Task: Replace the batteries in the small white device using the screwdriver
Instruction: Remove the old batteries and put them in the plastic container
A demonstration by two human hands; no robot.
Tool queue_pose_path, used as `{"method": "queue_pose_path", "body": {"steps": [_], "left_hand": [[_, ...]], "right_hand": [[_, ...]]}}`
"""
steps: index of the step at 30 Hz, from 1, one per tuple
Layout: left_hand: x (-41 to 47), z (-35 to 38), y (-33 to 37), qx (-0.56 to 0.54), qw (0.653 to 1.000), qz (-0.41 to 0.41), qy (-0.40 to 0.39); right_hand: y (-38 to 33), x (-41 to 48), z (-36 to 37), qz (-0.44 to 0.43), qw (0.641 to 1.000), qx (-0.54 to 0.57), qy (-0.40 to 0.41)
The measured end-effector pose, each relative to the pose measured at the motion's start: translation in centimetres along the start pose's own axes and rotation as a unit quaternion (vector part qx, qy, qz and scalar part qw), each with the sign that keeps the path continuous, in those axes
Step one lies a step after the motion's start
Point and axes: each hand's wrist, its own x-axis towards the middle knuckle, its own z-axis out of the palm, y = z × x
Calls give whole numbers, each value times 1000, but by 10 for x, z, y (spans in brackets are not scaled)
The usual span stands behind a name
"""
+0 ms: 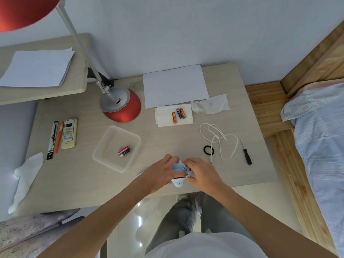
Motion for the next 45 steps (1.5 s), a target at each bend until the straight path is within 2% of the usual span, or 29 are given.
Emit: {"method": "queue_pose_path", "body": {"steps": [14, 17, 22, 28, 40, 45], "left_hand": [[-1, 18, -2, -42, 998, -15, 36], [-4, 23, -1, -102, 991, -54, 61], [-9, 26, 9, -208, 962, -117, 130], [5, 41, 24, -223, 936, -182, 205], [12, 54, 44, -302, 874, -275, 264], [-7, 18, 41, -384, 797, -322, 337]], "right_hand": [[0, 1, -3, -4, 1000, 0, 0], [0, 2, -5, 1, 1000, -4, -1], [-2, 4, -5, 1, 1000, -9, 1], [-3, 1, -4, 12, 1000, 4, 8], [-2, 0, -5, 27, 1000, 7, 2], [-1, 1, -5, 30, 999, 10, -4]]}}
